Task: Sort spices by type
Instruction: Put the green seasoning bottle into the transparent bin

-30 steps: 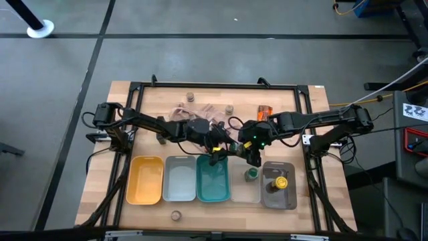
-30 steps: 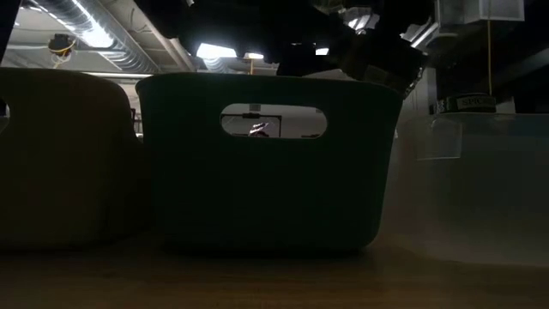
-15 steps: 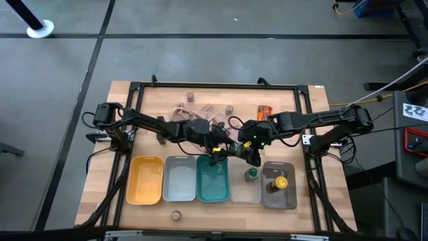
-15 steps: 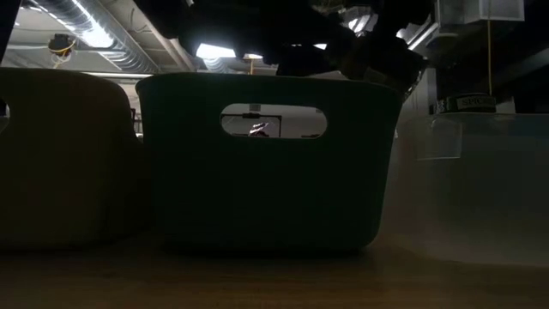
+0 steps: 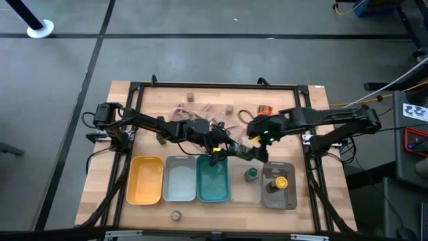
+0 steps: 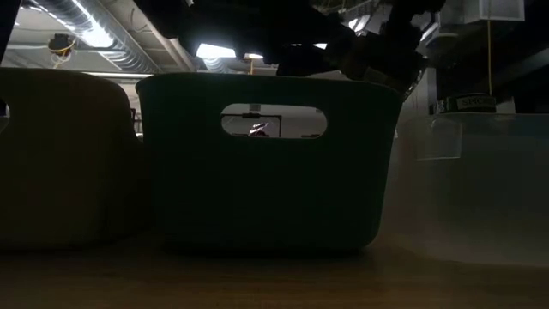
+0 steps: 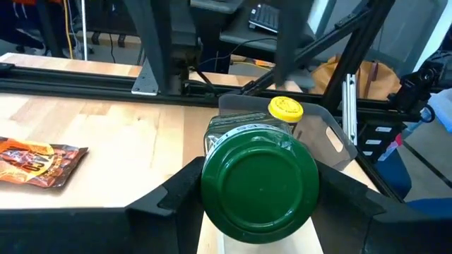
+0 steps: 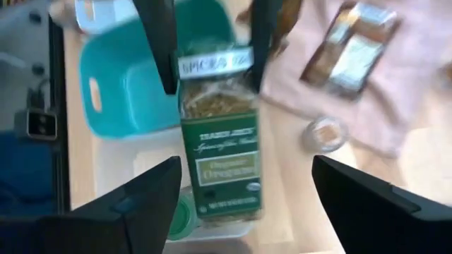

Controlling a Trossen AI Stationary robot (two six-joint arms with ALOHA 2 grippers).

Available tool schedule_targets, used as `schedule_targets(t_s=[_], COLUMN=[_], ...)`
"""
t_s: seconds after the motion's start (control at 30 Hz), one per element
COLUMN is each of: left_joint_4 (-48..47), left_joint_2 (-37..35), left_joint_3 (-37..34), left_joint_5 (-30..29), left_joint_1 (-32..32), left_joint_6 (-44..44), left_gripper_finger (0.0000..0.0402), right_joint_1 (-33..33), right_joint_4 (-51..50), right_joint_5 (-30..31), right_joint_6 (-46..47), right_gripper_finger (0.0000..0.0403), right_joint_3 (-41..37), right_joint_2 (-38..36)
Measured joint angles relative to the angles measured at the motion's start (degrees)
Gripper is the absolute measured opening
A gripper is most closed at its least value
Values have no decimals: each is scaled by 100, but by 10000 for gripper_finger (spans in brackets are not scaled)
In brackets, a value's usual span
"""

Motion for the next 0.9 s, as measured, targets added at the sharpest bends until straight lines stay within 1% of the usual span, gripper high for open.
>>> schedule_targets(t_s=[0.13, 0.23, 0.37, 0.5, 0.57, 0.7, 0.9], left_joint_4=[-63, -443, -1546, -3015, -3591, -4046, -4197], left_joint_2=[0, -9, -9, -11, -11, 27, 402], left_joint_3=[234, 600, 1293, 1985, 2239, 2318, 2312], left_joint_5=[0, -7, -55, -208, -268, -351, -339], left_joint_1=[-33, -87, -207, -307, -357, -497, -730], left_joint_6=[5, 189, 638, 860, 856, 646, 443], left_gripper_finger=[190, 190, 190, 190, 190, 190, 190], right_joint_1=[7, 4, 4, 4, 4, 0, 0], right_joint_4=[-81, -173, -302, -358, -359, -408, -400], right_joint_5=[573, 1018, 1370, 1392, 1392, 1413, 1928], right_joint_6=[5, 10, 13, 14, 11, -24, -182], right_gripper_finger=[315, 315, 315, 315, 315, 315, 315], right_joint_3=[2, 2, 4, 4, 4, 4, 4], right_joint_2=[-640, -1072, -1492, -1720, -1760, -1781, -1786])
